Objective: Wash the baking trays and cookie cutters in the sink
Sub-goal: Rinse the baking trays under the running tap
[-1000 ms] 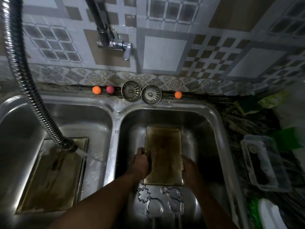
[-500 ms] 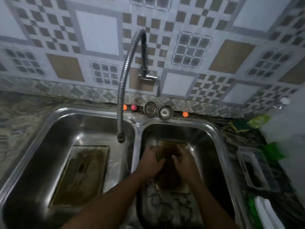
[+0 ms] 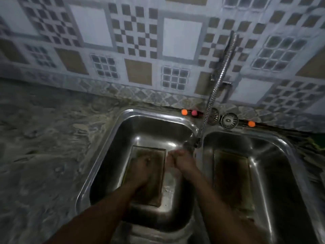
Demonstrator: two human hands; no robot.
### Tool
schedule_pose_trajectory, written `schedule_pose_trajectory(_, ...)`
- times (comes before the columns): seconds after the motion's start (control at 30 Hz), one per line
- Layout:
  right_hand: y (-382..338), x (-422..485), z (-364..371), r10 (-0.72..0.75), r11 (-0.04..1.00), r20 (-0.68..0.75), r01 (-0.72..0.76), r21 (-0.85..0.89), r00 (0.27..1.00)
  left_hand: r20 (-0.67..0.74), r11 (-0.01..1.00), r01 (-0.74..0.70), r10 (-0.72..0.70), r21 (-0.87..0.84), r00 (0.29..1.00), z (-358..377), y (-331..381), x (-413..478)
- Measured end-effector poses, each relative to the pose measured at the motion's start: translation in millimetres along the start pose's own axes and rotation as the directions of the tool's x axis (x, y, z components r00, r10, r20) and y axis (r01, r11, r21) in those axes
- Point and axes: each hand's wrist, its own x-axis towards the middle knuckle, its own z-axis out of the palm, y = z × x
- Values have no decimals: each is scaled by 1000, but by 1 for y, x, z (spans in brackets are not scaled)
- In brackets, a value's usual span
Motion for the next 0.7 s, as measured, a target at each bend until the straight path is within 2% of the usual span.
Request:
schedule_pose_trajectory(0.03,11,4,9,19,988,15,-17,-153,1000,11,998,35,-36,43,999,-7,-14,2)
schedule_pose_trajectory(0.1,34,8,23,57,861,13,-43,-506,998,76,990,81,-90,115,993,-16,-39,7)
schedule_pose_trajectory(0.17,50,4,35,83,767,-46,-93,-634,995,82,986,124,-133,113,988,-21,-53,10)
schedule_pose_trajectory(0.27,66,1,49,105,747,-148,-176,-641,983,7,973,207,-209,104,978,-20,-74,18)
schedule_pose_trajectory(0.43,81,7,61,189,697,-257,-314,-645,948,13,955,289,-291,72,957,-12,-99,30)
schedule_pose_trajectory(0.53,76,9,65,136,653,-275,-294,-698,952,-4,954,288,-288,82,957,-14,-98,35)
schedule_pose_trajectory(0.7,66,2,69,-16,672,-271,-190,-716,963,-30,938,313,-312,149,950,-18,-97,39)
